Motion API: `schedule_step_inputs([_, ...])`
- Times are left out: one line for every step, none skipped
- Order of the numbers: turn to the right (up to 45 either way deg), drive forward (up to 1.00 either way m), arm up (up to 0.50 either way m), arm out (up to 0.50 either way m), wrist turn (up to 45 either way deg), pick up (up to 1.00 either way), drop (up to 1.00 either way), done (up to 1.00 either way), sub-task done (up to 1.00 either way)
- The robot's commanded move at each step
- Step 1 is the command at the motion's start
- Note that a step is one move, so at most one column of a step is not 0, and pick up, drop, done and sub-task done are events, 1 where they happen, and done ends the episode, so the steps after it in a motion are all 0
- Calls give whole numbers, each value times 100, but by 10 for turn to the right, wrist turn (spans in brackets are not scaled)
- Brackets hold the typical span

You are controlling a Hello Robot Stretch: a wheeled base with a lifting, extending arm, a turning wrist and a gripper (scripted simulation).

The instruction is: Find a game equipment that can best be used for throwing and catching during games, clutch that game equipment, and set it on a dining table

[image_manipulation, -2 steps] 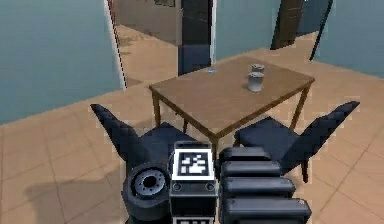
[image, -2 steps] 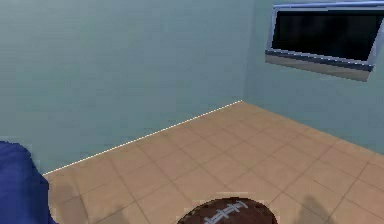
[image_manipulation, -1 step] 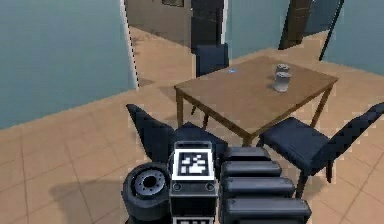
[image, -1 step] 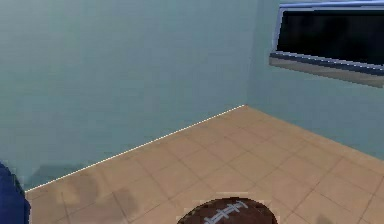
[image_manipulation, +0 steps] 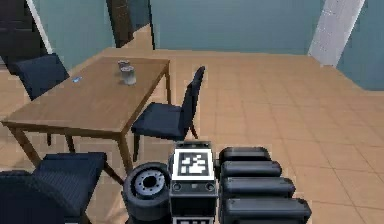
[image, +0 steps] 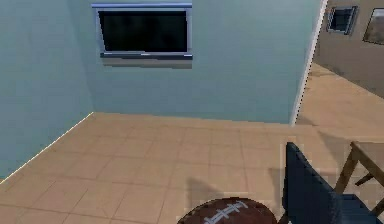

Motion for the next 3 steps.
schedule_step_inputs([60, 0, 0, 0, 0, 0, 0, 0, 0])
schedule_step_inputs([0, 45, 0, 0, 0, 0, 0, 0, 0])
schedule_step_inputs([-90, 0, 0, 0, 0, 0, 0, 0, 0])
